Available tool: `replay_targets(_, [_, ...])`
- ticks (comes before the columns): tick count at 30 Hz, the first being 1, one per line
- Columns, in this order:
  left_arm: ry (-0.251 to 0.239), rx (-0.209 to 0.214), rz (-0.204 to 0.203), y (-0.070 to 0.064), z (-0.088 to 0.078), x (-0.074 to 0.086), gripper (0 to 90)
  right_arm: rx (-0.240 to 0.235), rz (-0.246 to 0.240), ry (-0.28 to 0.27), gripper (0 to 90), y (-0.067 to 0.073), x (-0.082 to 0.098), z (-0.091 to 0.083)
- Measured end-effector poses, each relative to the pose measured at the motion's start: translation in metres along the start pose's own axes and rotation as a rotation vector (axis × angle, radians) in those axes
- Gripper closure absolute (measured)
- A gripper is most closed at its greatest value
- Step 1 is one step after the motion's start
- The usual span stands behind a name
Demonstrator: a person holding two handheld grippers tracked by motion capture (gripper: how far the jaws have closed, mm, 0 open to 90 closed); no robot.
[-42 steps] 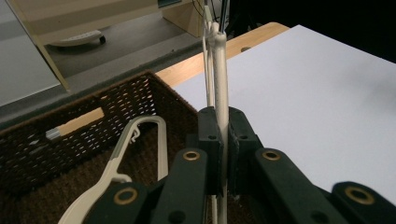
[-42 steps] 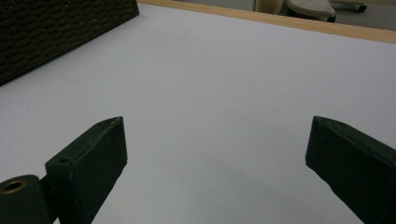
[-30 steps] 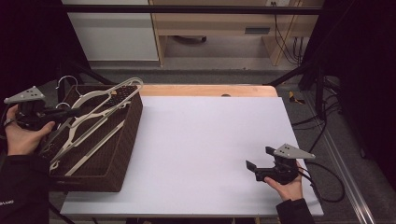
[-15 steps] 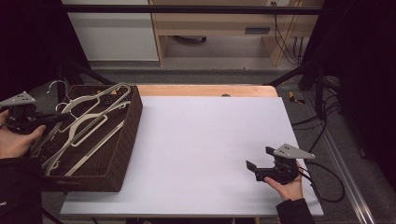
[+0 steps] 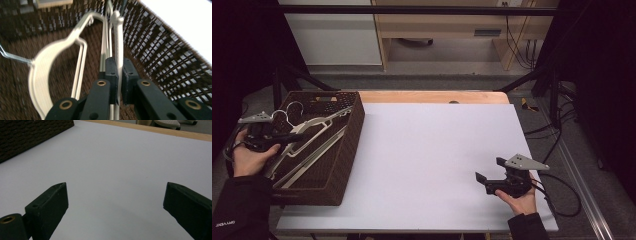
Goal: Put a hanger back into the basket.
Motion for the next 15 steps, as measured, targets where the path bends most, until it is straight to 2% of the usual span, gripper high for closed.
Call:
replay_targets(3, [0.014, -0.025, -0.044, 0.005, 0.001, 0.009, 83.9, 0.0, 0.001, -0.002, 6.3, 0.0, 0.0, 0.0])
replay_targets(5, [0.002, -0.057, -0.064, 0.006, 0.0, 0.012, 82.5, -0.002, 0.002, 0.0, 6.3, 0.0, 0.0, 0.0])
replay_targets(12, [-0.082, -0.184, -0.089, 0.005, -0.02, 0.016, 64.3, 0.0, 0.004, 0.0, 6.2, 0.0, 0.0, 0.001])
replay_targets(15, [-0.121, -0.204, -0.077, -0.001, -0.028, 0.014, 57.7, 0.0, 0.003, 0.002, 6.2, 0.001, 0.0, 0.002])
Point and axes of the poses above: each handheld gripper's, and its own axes: z roughly forward along the jaws, x roughly out of its underside, y roughly to its left, the point moved 1 cm from there along z, roughly forward along the jaws, and after that the axes turned 10 degrees about z, right-handed, at the moved point
